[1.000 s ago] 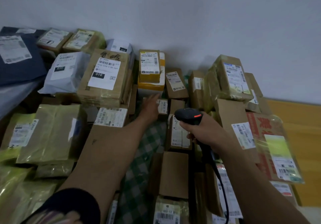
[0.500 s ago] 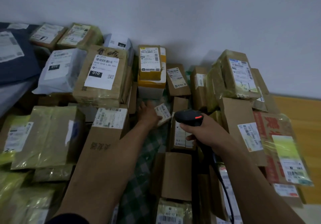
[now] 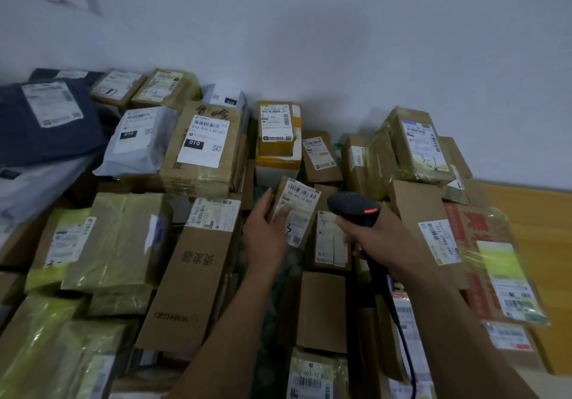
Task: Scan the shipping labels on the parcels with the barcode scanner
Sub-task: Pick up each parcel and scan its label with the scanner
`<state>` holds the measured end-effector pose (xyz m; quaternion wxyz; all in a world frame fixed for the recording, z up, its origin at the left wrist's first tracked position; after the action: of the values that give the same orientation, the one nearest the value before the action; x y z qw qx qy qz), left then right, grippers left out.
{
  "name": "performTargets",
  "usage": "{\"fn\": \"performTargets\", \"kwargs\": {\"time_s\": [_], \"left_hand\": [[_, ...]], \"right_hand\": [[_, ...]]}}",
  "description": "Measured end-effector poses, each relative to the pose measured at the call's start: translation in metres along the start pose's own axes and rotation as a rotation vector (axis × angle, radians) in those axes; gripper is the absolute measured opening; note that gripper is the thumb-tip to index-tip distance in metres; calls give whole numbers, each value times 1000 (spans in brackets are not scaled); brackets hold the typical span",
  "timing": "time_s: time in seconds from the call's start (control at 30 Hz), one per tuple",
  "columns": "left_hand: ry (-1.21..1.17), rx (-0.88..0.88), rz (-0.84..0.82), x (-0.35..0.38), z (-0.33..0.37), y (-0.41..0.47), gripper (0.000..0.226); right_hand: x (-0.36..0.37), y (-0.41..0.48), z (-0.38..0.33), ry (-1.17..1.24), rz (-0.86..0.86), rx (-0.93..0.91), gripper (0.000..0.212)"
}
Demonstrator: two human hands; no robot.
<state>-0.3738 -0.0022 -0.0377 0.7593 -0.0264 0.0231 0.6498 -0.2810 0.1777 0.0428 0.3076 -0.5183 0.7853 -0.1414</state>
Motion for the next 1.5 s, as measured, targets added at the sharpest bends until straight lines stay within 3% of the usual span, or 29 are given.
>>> {"fn": "performTargets", "kwargs": {"time_s": [0.17, 0.27, 0.33, 0.5, 0.7, 0.83, 1.0, 1.17, 1.5], "left_hand": [[-260, -40, 15, -5, 38, -39, 38], [-284, -34, 2, 1, 52, -56, 46], [-264, -43, -42, 6, 56, -67, 62], [-243, -24, -214, 11, 61, -87, 61], [-301, 30, -367, 13, 68, -92, 92], [-244, 56, -307, 15, 65, -83, 85], [-94, 207, -203, 16, 58, -59, 86], [37, 310, -122, 22, 44, -30, 89], [104, 358, -64, 27, 28, -13, 87]], "right_hand": [[1, -30, -14, 55, 41, -148, 26], [-2, -46, -14, 65, 84, -196, 40], [-9, -55, -12, 49, 140, -206, 48], [-27, -71, -10, 115, 144, -203, 42], [-31, -87, -8, 129, 152, -179, 46], [-33, -95, -10, 90, 146, -215, 48], [-34, -109, -10, -59, 141, -174, 46], [-29, -115, -12, -55, 80, -153, 37], [-27, -119, -17, -99, 68, -166, 38]]}}
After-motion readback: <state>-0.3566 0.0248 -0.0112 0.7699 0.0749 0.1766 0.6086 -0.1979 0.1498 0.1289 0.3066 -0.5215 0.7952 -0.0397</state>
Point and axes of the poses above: each hand's wrist, its own y-axis towards the middle knuckle, its own x-axis out of the palm, z = x × y, the point moved 4 cm from there along y, towards the middle knuckle, and after that the axes turned 10 degrees about x, right-handed, at the moved point
